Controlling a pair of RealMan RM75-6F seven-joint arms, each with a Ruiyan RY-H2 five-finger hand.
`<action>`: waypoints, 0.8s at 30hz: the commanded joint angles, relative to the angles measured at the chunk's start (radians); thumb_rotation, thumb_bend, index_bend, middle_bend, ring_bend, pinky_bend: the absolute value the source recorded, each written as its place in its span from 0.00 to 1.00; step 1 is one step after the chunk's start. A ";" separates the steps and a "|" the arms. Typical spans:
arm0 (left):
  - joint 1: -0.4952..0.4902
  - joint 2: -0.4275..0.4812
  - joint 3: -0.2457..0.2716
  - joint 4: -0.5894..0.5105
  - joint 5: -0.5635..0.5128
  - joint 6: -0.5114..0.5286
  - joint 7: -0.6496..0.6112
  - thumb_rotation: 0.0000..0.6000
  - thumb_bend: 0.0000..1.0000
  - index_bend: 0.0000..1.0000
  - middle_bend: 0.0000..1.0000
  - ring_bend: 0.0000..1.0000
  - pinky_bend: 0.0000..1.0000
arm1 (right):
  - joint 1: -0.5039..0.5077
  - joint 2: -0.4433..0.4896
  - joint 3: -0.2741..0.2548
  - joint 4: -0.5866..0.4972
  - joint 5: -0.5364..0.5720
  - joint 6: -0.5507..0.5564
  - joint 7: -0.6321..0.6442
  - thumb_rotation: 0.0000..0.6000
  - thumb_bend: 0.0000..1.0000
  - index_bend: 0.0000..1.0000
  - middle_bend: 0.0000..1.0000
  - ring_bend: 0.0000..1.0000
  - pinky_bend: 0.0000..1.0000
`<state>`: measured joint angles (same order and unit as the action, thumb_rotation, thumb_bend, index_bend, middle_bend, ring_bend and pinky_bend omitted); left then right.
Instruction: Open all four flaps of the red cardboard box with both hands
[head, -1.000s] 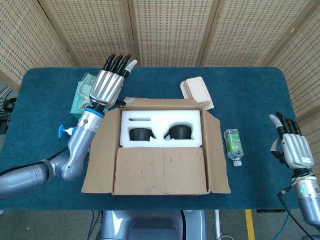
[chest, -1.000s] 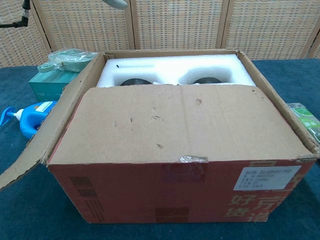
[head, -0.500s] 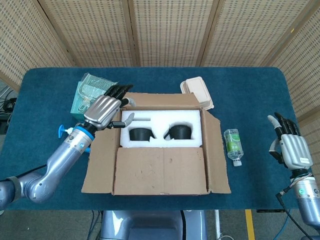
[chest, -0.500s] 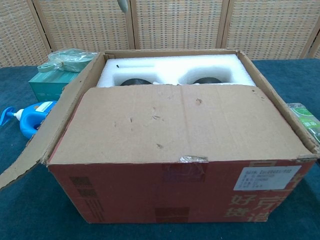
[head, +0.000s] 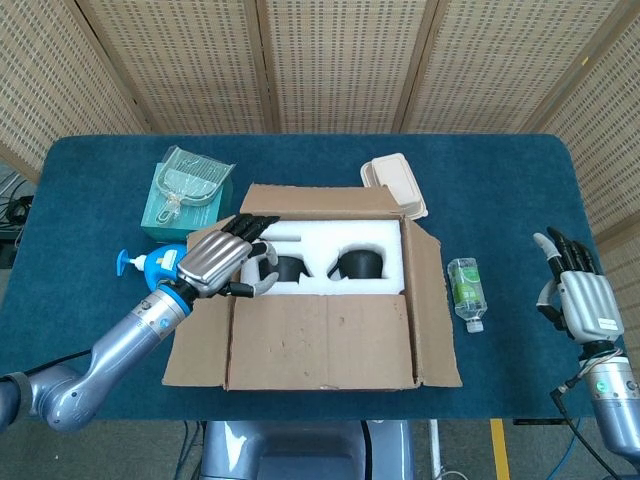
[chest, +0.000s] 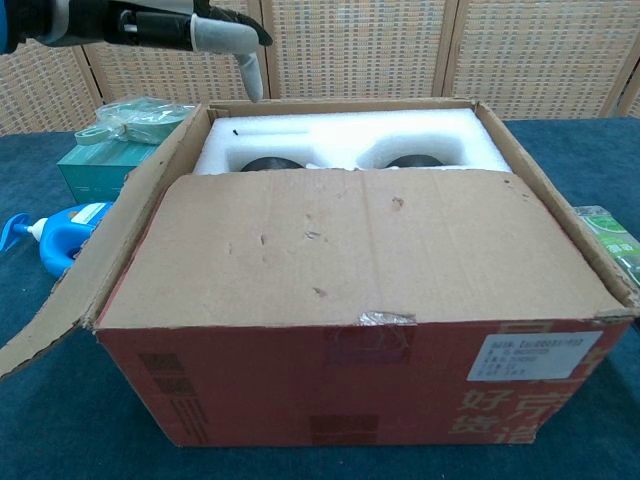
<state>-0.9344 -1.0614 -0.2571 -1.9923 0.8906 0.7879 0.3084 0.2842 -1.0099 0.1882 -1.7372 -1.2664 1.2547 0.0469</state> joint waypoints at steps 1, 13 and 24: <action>-0.005 -0.016 0.019 -0.001 0.013 0.014 0.019 0.14 0.38 0.37 0.00 0.00 0.00 | -0.001 0.001 -0.001 0.001 -0.001 0.000 0.002 1.00 0.98 0.00 0.00 0.00 0.00; -0.030 -0.071 0.086 0.000 -0.015 0.051 0.093 0.14 0.38 0.37 0.00 0.00 0.00 | -0.008 0.004 -0.005 0.005 -0.008 0.004 0.015 1.00 0.98 0.00 0.00 0.00 0.00; -0.047 -0.095 0.128 -0.011 -0.043 0.055 0.124 0.14 0.38 0.38 0.00 0.00 0.00 | -0.012 0.003 -0.006 0.010 -0.010 0.006 0.023 1.00 0.98 0.00 0.00 0.00 0.00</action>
<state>-0.9807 -1.1554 -0.1300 -2.0026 0.8483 0.8429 0.4323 0.2724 -1.0072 0.1822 -1.7269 -1.2758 1.2606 0.0698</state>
